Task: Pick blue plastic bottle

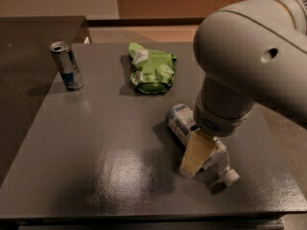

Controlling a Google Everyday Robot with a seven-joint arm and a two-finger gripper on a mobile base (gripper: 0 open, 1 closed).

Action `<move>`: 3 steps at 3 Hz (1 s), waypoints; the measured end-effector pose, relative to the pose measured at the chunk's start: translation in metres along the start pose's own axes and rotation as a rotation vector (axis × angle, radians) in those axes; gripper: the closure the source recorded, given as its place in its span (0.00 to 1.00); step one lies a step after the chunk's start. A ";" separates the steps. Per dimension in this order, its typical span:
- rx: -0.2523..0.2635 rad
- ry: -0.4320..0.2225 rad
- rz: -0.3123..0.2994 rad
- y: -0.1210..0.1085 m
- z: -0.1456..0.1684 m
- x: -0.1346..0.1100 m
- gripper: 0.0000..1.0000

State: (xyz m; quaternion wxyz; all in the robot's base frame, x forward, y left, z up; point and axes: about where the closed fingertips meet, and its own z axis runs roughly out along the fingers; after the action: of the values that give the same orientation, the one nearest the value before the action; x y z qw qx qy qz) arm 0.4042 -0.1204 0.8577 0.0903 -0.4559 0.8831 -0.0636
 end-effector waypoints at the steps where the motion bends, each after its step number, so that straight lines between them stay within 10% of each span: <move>1: -0.012 0.025 -0.003 0.001 0.006 0.002 0.18; 3: -0.028 0.045 0.002 0.004 0.006 0.003 0.64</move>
Offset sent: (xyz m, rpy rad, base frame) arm -0.0037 -0.0035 -0.0153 -0.0357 0.0626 -0.0108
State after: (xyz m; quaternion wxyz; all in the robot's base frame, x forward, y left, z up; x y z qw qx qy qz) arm 0.4012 -0.1206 0.8513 0.0641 -0.4548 0.8862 -0.0612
